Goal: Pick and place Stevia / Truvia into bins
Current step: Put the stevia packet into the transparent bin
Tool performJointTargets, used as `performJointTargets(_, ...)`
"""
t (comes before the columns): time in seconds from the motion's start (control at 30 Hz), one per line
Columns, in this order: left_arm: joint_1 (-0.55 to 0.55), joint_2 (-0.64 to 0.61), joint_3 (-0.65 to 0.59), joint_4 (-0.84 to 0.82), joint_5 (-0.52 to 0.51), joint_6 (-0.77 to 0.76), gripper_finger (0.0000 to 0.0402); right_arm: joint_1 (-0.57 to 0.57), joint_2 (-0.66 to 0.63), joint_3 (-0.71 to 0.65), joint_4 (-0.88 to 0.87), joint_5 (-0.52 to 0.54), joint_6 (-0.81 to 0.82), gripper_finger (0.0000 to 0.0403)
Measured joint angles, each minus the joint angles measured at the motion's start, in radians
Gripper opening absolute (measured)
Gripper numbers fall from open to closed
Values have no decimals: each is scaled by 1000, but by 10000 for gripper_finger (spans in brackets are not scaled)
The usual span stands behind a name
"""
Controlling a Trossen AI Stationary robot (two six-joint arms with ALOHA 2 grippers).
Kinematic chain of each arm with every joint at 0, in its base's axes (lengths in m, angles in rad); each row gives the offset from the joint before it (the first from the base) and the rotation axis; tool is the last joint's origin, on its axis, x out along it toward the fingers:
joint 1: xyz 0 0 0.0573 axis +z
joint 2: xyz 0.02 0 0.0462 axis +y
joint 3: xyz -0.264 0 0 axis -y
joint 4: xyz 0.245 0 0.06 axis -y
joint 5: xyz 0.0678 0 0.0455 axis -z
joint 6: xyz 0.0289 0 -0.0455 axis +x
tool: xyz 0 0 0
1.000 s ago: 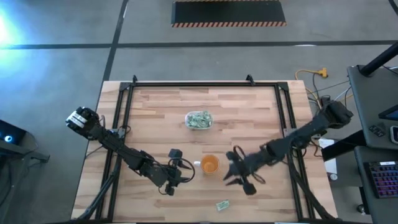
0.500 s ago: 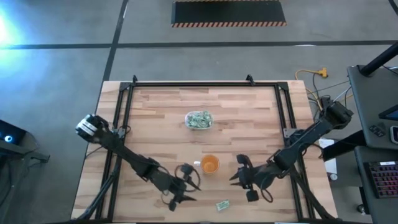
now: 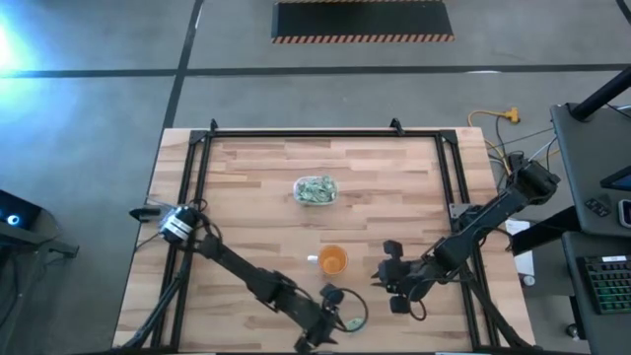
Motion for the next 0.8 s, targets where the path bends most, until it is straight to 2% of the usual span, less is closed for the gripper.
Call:
performJointTargets(0.17, 10, 68, 113, -127, 8, -61, 183, 0, -1, 0, -25, -1, 1, 71)
performJointTargets(0.33, 29, 82, 169, -200, 12, -86, 183, 0, -1, 0, -92, 0, 30, 69)
performJointTargets(0.53, 54, 81, 223, -324, 12, -47, 183, 0, -1, 0, -137, 0, 78, 74)
performJointTargets(0.67, 56, 79, 255, -381, 10, -26, 183, 8, 1, 0, -115, -1, 98, 75)
performJointTargets(0.8, 50, 48, 256, -464, 12, -18, 183, 33, 20, 0, -4, -5, 83, 73)
